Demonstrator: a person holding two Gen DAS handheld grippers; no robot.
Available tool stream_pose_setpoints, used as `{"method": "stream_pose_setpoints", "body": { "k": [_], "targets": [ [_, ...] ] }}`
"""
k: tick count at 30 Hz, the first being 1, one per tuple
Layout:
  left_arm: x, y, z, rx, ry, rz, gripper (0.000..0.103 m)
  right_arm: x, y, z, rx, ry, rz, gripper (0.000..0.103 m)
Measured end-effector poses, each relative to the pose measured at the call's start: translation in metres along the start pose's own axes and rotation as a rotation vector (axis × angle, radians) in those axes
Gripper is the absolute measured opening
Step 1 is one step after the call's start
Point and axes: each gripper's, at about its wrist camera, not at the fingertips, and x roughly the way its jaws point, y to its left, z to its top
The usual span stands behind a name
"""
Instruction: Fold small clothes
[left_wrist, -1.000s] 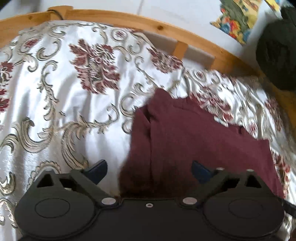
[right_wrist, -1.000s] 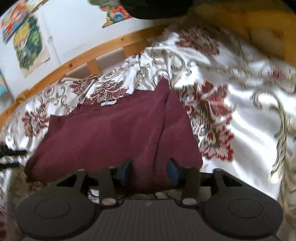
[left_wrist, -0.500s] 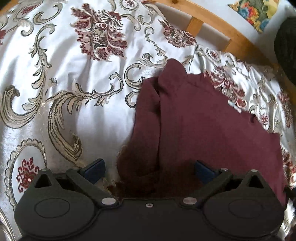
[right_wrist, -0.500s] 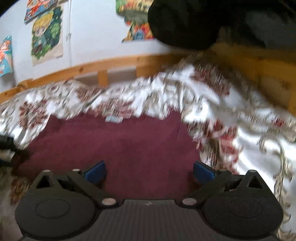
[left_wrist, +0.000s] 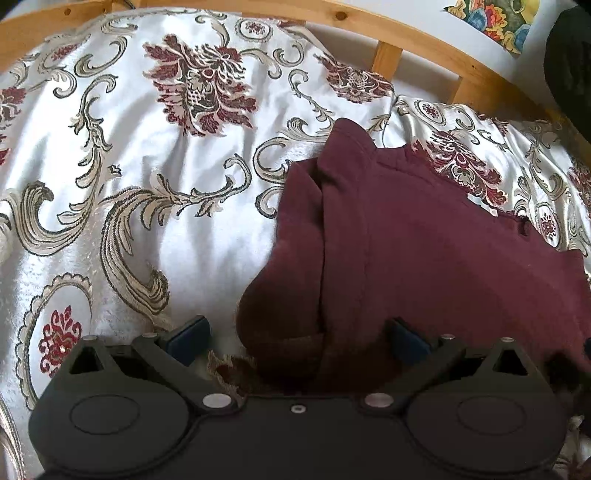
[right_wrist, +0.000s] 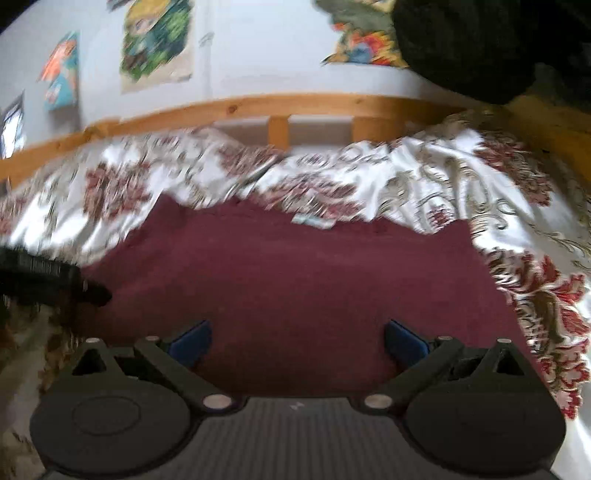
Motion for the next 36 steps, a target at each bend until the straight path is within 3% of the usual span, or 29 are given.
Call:
{"method": "stream_pose_setpoints", "body": {
  "k": [2, 6, 23, 36],
  "targets": [
    [0.001, 0.000, -0.001, 0.011, -0.006, 0.000, 0.102, 0.000, -0.001, -0.001, -0.010, -0.010, -0.038, 0.103],
    [0.002, 0.000, -0.002, 0.015, -0.012, -0.004, 0.102, 0.018, -0.001, -0.009, -0.015, 0.087, -0.028, 0.103],
    [0.001, 0.001, -0.006, 0.026, -0.029, -0.014, 0.102, 0.016, 0.005, -0.014, -0.036, 0.079, -0.042, 0.103],
    [0.010, 0.007, 0.017, -0.052, 0.037, -0.064, 0.102, 0.016, 0.005, -0.014, -0.035, 0.079, -0.041, 0.103]
  ]
}}
